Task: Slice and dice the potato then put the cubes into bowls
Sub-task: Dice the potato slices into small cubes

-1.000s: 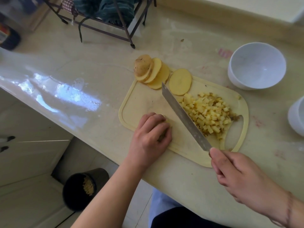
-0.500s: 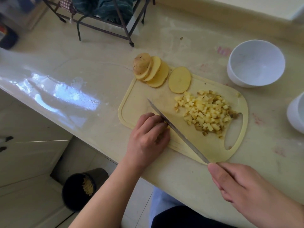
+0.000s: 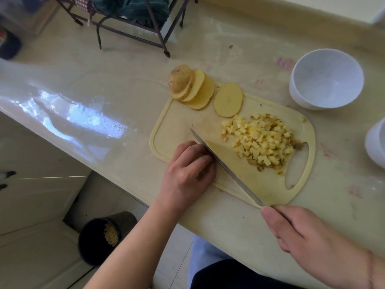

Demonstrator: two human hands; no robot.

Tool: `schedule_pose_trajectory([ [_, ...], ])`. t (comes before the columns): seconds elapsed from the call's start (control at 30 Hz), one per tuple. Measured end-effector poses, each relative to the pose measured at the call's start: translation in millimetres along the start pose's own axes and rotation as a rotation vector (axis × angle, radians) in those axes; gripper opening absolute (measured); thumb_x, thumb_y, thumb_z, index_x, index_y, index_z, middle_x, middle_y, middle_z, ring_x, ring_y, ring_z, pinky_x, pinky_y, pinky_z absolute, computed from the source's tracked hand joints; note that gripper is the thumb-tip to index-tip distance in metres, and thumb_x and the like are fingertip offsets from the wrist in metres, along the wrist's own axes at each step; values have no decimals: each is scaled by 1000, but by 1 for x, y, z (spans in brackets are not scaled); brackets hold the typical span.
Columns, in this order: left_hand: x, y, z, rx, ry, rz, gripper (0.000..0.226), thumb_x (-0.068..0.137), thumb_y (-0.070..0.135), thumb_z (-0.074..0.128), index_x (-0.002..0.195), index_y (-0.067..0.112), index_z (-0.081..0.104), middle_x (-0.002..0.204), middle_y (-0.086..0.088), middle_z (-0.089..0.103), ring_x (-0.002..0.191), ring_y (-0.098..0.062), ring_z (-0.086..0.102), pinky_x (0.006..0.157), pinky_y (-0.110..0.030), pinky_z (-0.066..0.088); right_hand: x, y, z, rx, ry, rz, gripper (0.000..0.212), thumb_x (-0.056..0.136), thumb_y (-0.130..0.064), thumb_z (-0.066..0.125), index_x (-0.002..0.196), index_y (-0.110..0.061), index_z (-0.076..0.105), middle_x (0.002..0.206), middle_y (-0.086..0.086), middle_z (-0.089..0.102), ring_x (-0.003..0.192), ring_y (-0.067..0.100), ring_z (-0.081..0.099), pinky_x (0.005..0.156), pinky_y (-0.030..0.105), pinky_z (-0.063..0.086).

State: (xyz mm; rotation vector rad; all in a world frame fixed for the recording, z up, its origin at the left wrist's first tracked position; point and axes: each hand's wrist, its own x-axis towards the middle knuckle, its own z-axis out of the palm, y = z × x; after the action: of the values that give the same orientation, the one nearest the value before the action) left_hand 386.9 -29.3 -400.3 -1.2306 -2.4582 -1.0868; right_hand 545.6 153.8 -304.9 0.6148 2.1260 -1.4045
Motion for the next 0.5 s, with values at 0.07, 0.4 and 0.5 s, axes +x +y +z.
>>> schedule_pose_trajectory([
  [0.07, 1, 1, 0, -2, -2, -2, 2, 85, -1, 77, 86, -2, 77, 100, -17, 72, 96, -36, 66, 85, -40, 56, 8, -5, 2, 9, 1, -16, 62, 76, -79, 29, 66, -21, 43, 52, -6, 36, 49, 6, 34, 52, 31, 35],
  [0.4, 1, 2, -1, 36, 18, -2, 5, 83, -2, 79, 80, -1, 75, 91, -15, 69, 93, -30, 63, 87, -34, 54, 7, -8, -5, 99, 103, 69, 58, 86, -65, 33, 61, -13, 42, 44, -5, 34, 37, 6, 29, 37, 14, 27],
  [0.5, -1, 2, -2, 36, 20, -5, 5, 84, 0, 79, 81, -1, 75, 91, -16, 68, 93, -31, 63, 85, -36, 55, 5, -10, -11, 138, 45, 104, 54, 83, -61, 37, 63, -11, 42, 45, -5, 33, 36, 5, 27, 34, 12, 25],
])
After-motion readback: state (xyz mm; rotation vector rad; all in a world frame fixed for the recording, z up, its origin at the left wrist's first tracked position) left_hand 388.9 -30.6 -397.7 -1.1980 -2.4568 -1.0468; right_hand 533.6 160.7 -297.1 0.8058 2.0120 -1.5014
